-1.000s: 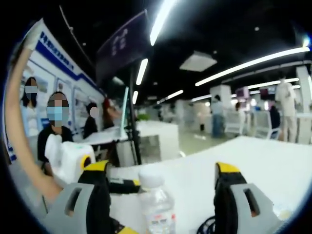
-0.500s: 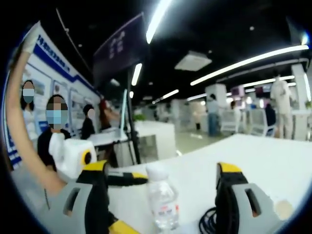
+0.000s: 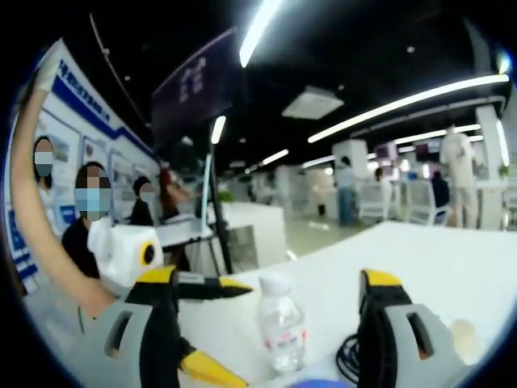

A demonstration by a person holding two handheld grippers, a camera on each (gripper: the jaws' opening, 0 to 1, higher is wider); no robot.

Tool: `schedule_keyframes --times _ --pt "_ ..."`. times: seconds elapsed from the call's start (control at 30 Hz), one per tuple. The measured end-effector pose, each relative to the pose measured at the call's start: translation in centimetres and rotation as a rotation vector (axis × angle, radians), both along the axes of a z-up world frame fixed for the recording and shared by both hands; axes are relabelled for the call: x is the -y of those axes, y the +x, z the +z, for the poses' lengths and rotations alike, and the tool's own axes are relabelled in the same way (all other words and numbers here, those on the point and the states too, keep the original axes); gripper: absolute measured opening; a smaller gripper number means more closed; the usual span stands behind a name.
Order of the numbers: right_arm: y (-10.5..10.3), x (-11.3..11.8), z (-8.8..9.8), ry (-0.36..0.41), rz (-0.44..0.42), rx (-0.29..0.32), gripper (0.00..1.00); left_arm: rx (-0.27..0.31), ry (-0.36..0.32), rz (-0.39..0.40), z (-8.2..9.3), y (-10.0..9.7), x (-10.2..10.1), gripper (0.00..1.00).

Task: Arrange the tabletop items into an orderly group along one side of the table until the central work area is clear of visible clutter.

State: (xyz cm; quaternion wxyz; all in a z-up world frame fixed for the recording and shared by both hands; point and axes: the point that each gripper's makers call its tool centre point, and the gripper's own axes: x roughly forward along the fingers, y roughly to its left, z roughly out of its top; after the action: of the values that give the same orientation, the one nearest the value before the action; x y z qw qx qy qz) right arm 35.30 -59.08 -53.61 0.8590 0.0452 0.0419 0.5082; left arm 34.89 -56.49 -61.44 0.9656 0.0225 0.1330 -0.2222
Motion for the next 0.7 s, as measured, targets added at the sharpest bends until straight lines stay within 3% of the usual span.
schedule_keyframes --times 0.2,0.7 --pt "-0.7 0.6 1.2 0.033 -0.024 -0.001 0.90 -0.008 0.002 -0.023 0.1 -1.3 0.2 0.92" --pt "-2.7 2.7 1.8 0.085 -0.102 -0.046 0.90 -0.031 0.001 -0.026 0.6 -2.9 -0.5 0.94"
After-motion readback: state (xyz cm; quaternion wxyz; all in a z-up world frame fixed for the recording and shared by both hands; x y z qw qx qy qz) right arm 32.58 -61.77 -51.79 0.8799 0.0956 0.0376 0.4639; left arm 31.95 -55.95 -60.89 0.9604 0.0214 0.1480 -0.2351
